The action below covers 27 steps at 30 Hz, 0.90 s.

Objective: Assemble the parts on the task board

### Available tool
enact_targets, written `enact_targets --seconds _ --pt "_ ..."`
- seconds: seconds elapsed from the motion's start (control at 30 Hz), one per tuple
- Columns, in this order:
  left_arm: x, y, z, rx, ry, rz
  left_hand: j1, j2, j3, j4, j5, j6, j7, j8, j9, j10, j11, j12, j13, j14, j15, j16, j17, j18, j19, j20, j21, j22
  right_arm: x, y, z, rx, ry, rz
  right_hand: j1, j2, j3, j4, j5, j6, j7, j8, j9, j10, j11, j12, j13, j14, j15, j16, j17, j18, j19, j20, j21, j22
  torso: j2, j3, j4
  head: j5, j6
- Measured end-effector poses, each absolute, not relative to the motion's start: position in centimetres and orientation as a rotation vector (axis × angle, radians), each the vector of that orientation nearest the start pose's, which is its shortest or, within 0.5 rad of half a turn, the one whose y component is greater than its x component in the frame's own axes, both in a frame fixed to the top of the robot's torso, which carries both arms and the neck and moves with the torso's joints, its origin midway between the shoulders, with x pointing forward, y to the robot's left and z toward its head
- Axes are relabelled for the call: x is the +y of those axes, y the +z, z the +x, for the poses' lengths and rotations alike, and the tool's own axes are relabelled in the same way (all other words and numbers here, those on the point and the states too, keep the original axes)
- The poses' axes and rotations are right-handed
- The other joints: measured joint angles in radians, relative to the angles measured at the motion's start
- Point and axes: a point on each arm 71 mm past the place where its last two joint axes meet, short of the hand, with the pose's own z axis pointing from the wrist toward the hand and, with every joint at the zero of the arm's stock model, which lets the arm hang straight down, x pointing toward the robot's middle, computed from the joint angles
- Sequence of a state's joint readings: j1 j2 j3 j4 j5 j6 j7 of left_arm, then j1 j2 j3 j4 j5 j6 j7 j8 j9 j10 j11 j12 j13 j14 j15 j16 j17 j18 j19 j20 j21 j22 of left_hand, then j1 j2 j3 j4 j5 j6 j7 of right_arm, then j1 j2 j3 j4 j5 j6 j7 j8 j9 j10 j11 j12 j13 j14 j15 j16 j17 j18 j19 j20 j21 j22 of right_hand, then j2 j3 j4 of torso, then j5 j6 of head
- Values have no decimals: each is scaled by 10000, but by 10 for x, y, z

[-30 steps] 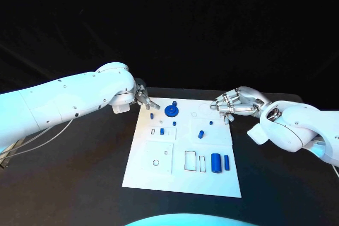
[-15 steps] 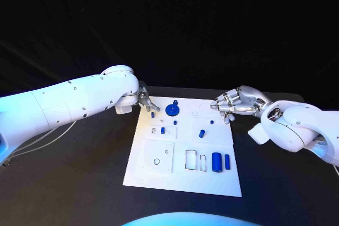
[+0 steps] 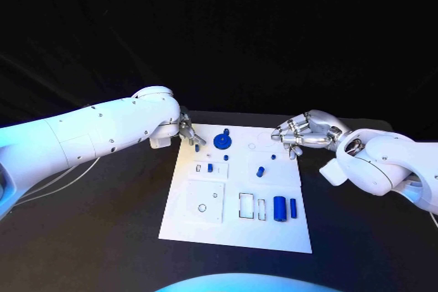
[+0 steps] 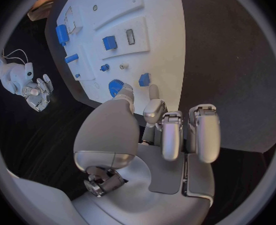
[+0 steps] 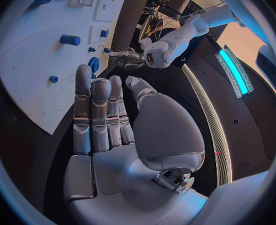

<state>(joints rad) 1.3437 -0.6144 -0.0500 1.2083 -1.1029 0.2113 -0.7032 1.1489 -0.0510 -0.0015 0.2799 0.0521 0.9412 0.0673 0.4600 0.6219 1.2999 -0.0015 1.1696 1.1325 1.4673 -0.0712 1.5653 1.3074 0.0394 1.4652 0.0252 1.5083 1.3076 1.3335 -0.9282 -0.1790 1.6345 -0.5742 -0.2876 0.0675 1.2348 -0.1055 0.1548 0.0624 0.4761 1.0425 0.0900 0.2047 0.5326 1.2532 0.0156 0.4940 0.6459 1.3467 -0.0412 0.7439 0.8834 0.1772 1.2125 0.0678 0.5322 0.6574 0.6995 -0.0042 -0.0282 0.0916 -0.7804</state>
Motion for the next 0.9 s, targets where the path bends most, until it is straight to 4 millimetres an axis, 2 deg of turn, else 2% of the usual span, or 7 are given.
enact_targets --seconds 0.3,0.9 --pt "207 -178 553 22711 -937 -2595 286 181 -93 -74 0 7 7 0 -29 0 0 0 6 0 0 0 0 -1 0 0 0 -1 -212 -171 467 18155 11503 5483 0 0 0 0 0 0 0 0 -1 0 0 0 -1 0 0 0 0 0 1 0 0 -1 -7 7 4 3 -15" --pt "204 -183 553 22992 -925 -2548 418 208 -133 -115 0 39 38 0 -41 0 0 0 20 0 0 0 -1 0 0 0 0 -2 -212 -171 467 18159 11515 5477 0 0 0 0 0 0 0 0 -3 0 0 0 -3 0 0 0 0 0 1 1 0 -4 -1 2 3 -15 -64"
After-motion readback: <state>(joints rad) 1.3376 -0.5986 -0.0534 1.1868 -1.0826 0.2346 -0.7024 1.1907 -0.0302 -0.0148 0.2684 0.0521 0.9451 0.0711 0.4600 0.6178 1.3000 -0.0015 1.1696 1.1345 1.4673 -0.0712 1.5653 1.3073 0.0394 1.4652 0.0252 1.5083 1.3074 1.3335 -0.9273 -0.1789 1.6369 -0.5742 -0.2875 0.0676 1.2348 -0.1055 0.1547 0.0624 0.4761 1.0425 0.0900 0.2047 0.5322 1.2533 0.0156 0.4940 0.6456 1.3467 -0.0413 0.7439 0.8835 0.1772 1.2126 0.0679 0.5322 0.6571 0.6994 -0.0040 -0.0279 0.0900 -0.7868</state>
